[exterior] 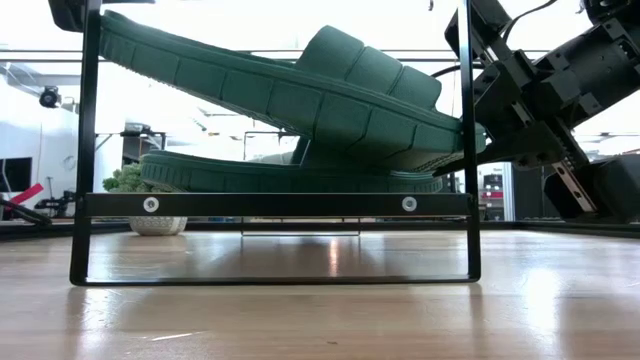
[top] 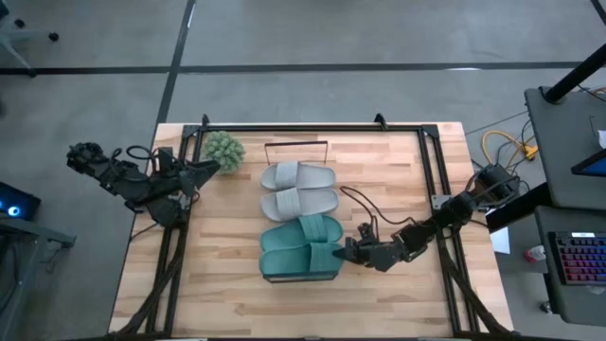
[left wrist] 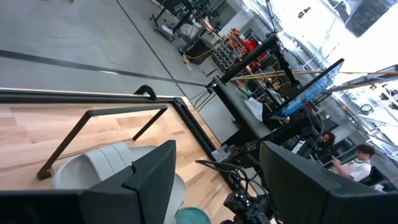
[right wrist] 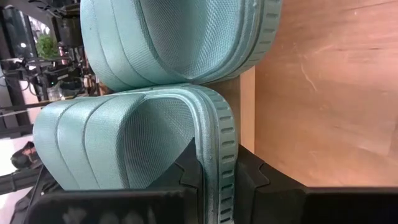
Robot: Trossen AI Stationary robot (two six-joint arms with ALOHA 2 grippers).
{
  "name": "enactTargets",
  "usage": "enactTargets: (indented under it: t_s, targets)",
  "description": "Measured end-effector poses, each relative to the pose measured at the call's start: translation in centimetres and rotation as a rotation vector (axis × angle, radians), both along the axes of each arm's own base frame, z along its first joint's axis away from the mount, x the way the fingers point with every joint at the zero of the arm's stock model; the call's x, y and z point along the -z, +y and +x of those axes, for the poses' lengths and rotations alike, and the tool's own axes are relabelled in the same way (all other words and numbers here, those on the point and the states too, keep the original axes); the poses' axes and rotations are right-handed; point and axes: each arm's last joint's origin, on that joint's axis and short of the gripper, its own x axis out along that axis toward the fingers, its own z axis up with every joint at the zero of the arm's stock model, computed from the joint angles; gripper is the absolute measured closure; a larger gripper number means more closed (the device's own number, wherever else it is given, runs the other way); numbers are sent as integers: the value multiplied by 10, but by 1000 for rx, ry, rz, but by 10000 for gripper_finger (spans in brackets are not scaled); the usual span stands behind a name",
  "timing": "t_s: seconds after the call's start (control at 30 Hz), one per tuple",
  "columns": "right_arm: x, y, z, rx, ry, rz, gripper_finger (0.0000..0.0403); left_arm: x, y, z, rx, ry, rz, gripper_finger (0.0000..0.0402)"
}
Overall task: Pick and place slides into the shelf
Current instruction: Put the green slipper on the shelf and align it with the other green slipper
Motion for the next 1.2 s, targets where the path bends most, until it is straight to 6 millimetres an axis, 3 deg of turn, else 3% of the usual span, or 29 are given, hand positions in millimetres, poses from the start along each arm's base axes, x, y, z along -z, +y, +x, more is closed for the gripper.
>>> enactTargets:
  t_s: [0.3, 0.9, 1.2]
  targets:
    - [-1, 0, 1, -12, -16, -29, 360, 3, -5, 7, 17, 31, 11, 182]
    - [-4, -1, 2, -9, -49, -55, 212, 4, -8, 10, 107, 47, -14, 182]
    - [-9, -1, 1, -12, -60, -51, 182, 7, -12, 15, 130, 68, -13, 182]
